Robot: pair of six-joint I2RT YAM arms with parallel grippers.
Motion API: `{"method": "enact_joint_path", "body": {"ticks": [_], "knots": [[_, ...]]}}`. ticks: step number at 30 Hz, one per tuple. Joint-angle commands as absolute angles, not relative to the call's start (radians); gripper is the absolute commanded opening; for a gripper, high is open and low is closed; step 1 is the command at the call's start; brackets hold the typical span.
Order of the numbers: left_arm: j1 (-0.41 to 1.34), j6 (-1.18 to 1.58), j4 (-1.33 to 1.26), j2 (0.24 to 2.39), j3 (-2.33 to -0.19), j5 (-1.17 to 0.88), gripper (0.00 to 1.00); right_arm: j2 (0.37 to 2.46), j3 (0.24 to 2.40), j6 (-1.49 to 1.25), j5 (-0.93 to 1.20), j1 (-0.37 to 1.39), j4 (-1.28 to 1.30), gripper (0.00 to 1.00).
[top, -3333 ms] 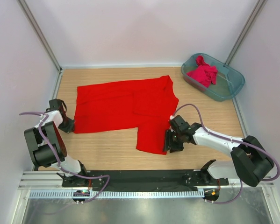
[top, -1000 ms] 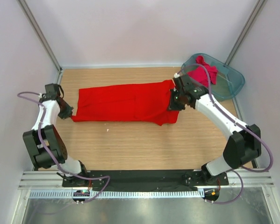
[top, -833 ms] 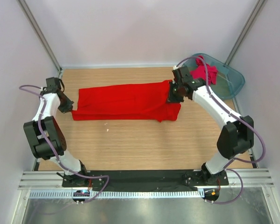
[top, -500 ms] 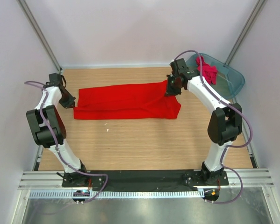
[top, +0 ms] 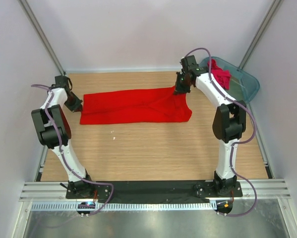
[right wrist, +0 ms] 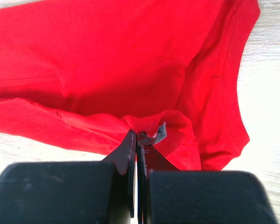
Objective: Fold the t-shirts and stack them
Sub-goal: Fold the tshirt
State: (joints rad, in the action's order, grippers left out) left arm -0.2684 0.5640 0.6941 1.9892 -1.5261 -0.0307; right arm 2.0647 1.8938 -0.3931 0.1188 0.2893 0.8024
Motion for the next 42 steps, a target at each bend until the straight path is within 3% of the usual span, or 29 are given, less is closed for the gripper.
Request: {"method": "enact_joint_path", "body": {"ticks": [1, 20, 21, 23, 31, 32, 35, 37, 42], "knots": [[-0.264, 0.574, 0.689, 2.009, -1.580, -0.057, 0.00, 2.074, 1.948, -0.374, 0.141, 0.281, 0.807, 0.01], [-0.258, 0.598, 0.709, 2.120, -1.690, -0.048, 0.04, 2.207, 2.046, -0.420, 0.186, 0.235, 0.766, 0.03], [-0.259, 0.600, 0.713, 2.123, -1.698, -0.040, 0.07, 2.218, 2.052, -0.425, 0.189, 0.232, 0.758, 0.10], [-0.252, 0.598, 0.741, 2.143, -1.735, 0.032, 0.11, 2.253, 2.074, -0.460, 0.190, 0.224, 0.718, 0.16], [-0.238, 0.595, 0.868, 2.099, -1.858, 0.129, 0.51, 2.382, 2.327, -0.497, 0.145, 0.212, 0.807, 0.46], [-0.235, 0.592, 0.865, 2.079, -1.853, 0.133, 0.52, 2.366, 2.336, -0.488, 0.121, 0.213, 0.818, 0.53], [-0.218, 0.583, 0.851, 2.004, -1.803, 0.141, 0.52, 2.335, 2.330, -0.440, 0.051, 0.212, 0.882, 0.60], [-0.201, 0.591, 0.836, 1.947, -1.740, 0.114, 0.53, 2.300, 2.309, -0.420, 0.060, 0.213, 0.917, 0.60], [-0.137, 0.618, 0.741, 1.835, -1.539, 0.011, 0.51, 2.116, 1.993, -0.462, 0.141, 0.230, 0.821, 0.59]]}}
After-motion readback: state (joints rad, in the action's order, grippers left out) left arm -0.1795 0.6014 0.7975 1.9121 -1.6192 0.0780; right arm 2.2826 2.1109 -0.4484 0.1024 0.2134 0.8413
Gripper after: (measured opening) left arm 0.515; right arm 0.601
